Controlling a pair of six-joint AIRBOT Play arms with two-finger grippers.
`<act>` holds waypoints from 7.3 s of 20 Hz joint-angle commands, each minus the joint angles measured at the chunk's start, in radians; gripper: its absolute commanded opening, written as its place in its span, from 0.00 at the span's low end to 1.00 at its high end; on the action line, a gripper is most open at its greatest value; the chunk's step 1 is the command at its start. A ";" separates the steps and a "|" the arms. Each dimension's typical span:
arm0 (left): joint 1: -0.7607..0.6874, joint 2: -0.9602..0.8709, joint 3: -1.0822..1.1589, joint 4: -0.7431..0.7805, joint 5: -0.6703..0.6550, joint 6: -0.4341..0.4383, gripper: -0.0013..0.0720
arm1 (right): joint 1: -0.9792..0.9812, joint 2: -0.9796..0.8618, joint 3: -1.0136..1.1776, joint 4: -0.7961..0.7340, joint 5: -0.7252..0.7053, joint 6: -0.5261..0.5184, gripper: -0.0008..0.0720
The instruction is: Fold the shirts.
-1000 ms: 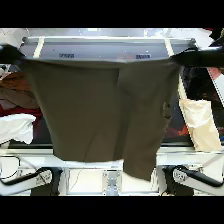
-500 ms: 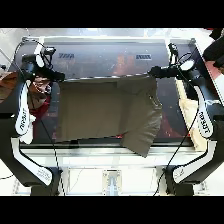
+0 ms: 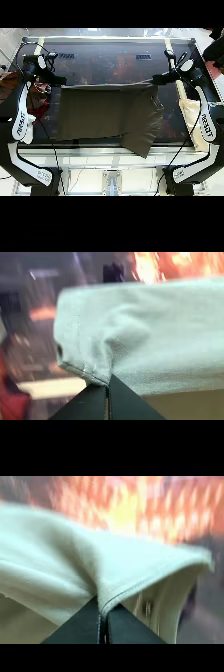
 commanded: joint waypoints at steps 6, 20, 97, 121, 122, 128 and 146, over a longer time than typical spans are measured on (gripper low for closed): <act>-0.014 0.100 -0.358 0.001 0.082 -0.006 0.03 | 0.002 0.020 -0.299 -0.088 0.018 0.017 0.04; 0.101 0.628 -0.606 -0.003 0.061 -0.214 0.98 | -0.164 0.462 -0.217 -0.098 0.353 0.024 0.49; 0.061 0.072 -0.341 0.010 0.340 -0.250 0.02 | 0.019 0.003 -0.276 0.377 -0.241 0.102 0.03; -0.101 0.402 -0.295 -0.006 0.391 -0.266 0.82 | -0.370 -0.102 -0.290 0.443 0.246 0.001 0.86; -0.109 0.402 -0.295 -0.006 0.391 -0.266 0.82 | -0.361 -0.129 -0.289 0.479 0.242 -0.024 0.86; -0.116 0.402 -0.295 -0.007 0.391 -0.267 0.82 | -0.244 -0.203 -0.287 0.510 0.190 -0.069 0.86; -0.479 0.040 -0.295 -0.353 0.394 -0.080 0.03 | -0.085 0.278 -0.179 0.575 0.438 0.115 0.04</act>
